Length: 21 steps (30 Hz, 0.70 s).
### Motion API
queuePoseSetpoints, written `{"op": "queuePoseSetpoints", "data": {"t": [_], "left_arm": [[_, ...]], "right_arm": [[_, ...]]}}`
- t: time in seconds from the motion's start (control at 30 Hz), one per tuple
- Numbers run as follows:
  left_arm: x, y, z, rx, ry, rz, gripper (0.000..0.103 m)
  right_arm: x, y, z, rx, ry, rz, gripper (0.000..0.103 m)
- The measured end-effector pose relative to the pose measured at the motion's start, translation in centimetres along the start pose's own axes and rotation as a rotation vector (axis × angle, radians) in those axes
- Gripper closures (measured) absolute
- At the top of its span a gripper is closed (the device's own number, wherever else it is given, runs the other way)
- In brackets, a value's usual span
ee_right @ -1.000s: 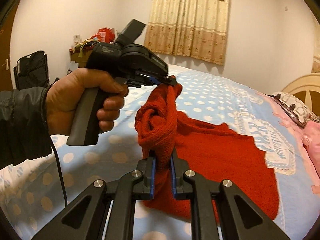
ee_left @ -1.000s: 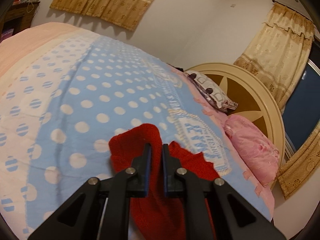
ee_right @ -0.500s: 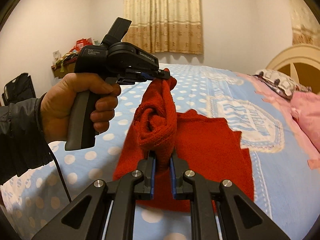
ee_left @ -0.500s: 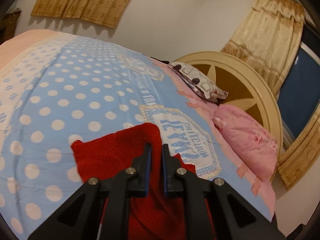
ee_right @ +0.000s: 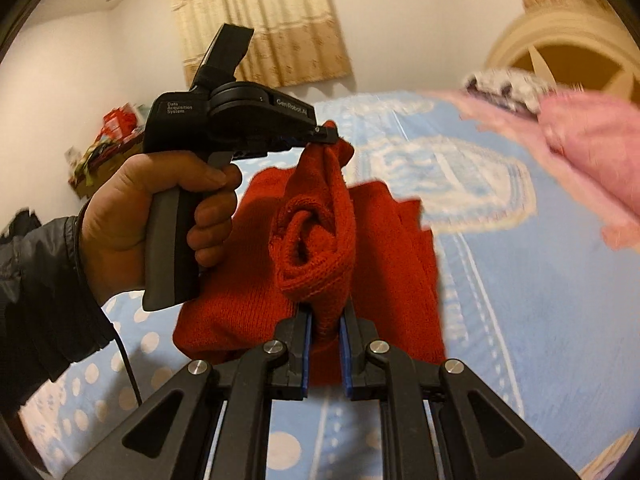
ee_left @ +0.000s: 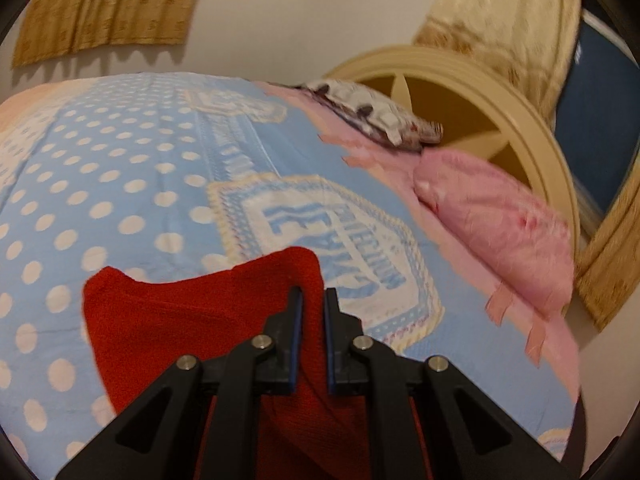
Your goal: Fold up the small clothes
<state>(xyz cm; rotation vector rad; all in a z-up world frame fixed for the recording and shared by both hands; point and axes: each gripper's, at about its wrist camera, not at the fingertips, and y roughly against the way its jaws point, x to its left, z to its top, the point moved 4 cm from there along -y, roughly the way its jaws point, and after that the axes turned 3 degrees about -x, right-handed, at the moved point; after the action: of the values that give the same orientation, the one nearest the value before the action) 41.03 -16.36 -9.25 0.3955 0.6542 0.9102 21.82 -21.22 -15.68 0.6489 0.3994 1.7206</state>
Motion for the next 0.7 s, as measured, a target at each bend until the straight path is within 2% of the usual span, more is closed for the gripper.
{"op": "queuePoseSetpoints", "data": {"t": [0.27,0.33,0.4,0.47,0.53,0.6,0.67,0.7], "left_arm": [[-3.1,-2.8,-1.6,0.072,-0.123,0.04,0.093],[-3.5,-3.4,-1.9,0.096,-0.156,0.064,0.091],[-3.8,-3.5,-2.1,0.111,-0.181,0.1,0.084],[-4.2,-2.7,-1.8,0.099,-0.195,0.116,0.083],[-5.0,-0.5,-1.2,0.037,-0.223,0.09,0.076],[-5.1,2.2,-1.0,-0.018,-0.243,0.083,0.045],[-4.7,4.9,-1.5,-0.059,-0.265,0.089,0.036],[-4.3,5.9,-2.0,-0.067,-0.269,0.092,0.036]], "right_arm": [[-3.2,-0.8,-1.3,0.065,-0.158,0.037,0.092],[-3.7,-0.9,-1.5,0.068,-0.188,0.054,0.092],[-4.4,-0.9,-1.7,0.071,-0.225,0.071,0.092],[-5.1,-0.8,-1.7,0.069,-0.261,0.085,0.092],[-5.5,-0.6,-1.6,0.059,-0.282,0.094,0.092],[-5.4,-0.4,-1.5,0.054,-0.291,0.111,0.089],[-5.5,0.0,-1.4,0.041,-0.289,0.11,0.083],[-5.5,0.6,-1.3,0.024,-0.286,0.101,0.078]]}}
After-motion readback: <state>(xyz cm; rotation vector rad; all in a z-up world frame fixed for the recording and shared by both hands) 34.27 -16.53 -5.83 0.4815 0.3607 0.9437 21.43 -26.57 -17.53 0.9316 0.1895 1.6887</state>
